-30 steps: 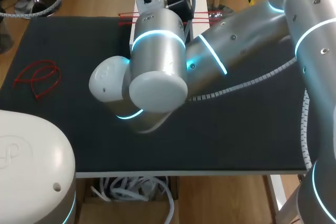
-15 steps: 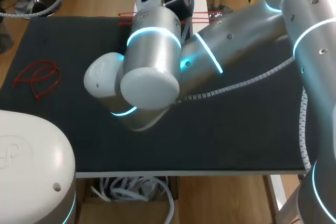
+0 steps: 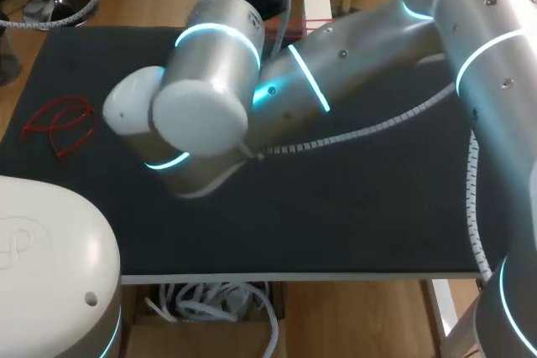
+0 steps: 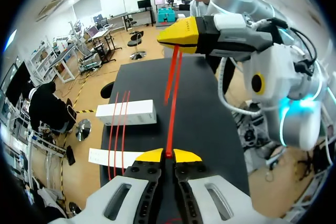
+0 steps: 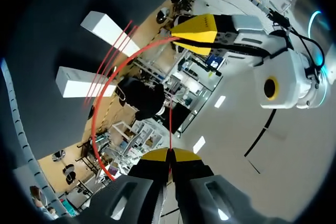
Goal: Grab the tape and strap the tape.
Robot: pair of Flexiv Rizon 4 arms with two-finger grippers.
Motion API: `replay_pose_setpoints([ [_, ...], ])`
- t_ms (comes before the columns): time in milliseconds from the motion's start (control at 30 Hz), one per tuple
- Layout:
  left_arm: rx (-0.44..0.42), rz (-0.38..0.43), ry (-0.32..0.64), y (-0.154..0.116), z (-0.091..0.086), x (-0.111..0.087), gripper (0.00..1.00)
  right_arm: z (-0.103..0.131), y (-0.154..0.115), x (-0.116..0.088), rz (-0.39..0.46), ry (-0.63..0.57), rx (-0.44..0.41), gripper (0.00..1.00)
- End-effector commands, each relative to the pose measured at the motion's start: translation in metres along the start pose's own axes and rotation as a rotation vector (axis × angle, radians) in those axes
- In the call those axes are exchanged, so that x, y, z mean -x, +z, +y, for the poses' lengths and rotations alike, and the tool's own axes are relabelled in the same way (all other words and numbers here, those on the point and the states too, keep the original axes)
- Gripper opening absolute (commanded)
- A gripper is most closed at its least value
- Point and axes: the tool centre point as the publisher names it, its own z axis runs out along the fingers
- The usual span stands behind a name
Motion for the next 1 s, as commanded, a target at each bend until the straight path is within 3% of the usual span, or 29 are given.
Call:
replay_pose_setpoints([
  [33, 0.003, 0.004, -0.001, -0.001, 0.0, 0.001, 0.0, 0.0, -0.003, 0.007, 0.027, -0.003, 0.03, 0.0],
  [533, 0.003, 0.004, -0.001, -0.001, 0.0, 0.001, 0.0, 0.031, -0.001, 0.01, 0.046, -0.025, 0.106, 0.0],
  [1000, 0.003, 0.004, -0.001, -0.001, 0.0, 0.001, 0.0, 0.046, 0.0, 0.012, 0.05, -0.043, 0.096, 0.0],
])
